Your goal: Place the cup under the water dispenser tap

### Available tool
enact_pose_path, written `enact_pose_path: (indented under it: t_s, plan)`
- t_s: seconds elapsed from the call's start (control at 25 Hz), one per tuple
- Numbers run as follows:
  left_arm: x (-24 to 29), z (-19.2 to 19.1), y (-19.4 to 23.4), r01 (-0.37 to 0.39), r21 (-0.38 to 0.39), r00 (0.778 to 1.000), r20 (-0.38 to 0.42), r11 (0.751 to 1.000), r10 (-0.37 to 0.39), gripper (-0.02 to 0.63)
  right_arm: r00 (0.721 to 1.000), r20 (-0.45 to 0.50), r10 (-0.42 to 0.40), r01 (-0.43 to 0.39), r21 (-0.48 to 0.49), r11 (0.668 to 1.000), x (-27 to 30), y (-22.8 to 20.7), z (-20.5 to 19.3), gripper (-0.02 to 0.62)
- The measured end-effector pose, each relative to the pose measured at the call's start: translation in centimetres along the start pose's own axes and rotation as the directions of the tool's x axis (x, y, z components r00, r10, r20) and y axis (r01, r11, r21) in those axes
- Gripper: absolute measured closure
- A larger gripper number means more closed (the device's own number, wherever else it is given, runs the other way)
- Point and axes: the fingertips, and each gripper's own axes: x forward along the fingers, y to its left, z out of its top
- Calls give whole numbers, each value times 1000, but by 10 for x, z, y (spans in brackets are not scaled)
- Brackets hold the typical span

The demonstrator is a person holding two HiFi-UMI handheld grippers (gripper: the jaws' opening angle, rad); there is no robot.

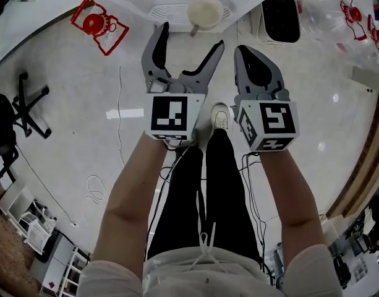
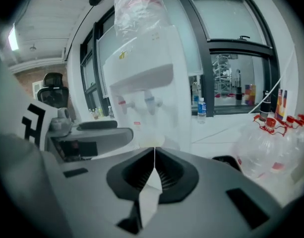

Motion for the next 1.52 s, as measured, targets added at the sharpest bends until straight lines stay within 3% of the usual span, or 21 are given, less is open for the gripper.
enact_pose_path:
  t_s: [0.16,0.28,0.48,0.84,1.04,1.28,1.52]
  plan:
    - [-37,35,-4,-30,-40,999,11,999,31,403,1000,28,-12,11,24,1000,-25,18,32,566]
    - [-67,62,-8,-27,-91,1000,10,995,28,454,999,46,-14,12,37,999,-51,34,53,566]
    - [-118,111,-9,-14,-68,1000,13,998,15,562,997,82,-18,16,23,1000,-99,57,99,566]
    - [-209,228,-35,57,-77,994,101,995,-49,588,986,146,-83,93,-64,994,-208,95,191,566]
    - [-255,284,-47,68,-65,984,166,996,-57,588,970,228,-80,93,-50,994,-260,125,238,566]
    - [-290,350,-51,74,-3,965,251,997,-71,588,943,326,-68,90,-54,995,-305,145,284,566]
    - [-320,412,-44,63,38,947,312,997,-72,588,899,428,-97,170,-136,976,-341,157,333,566]
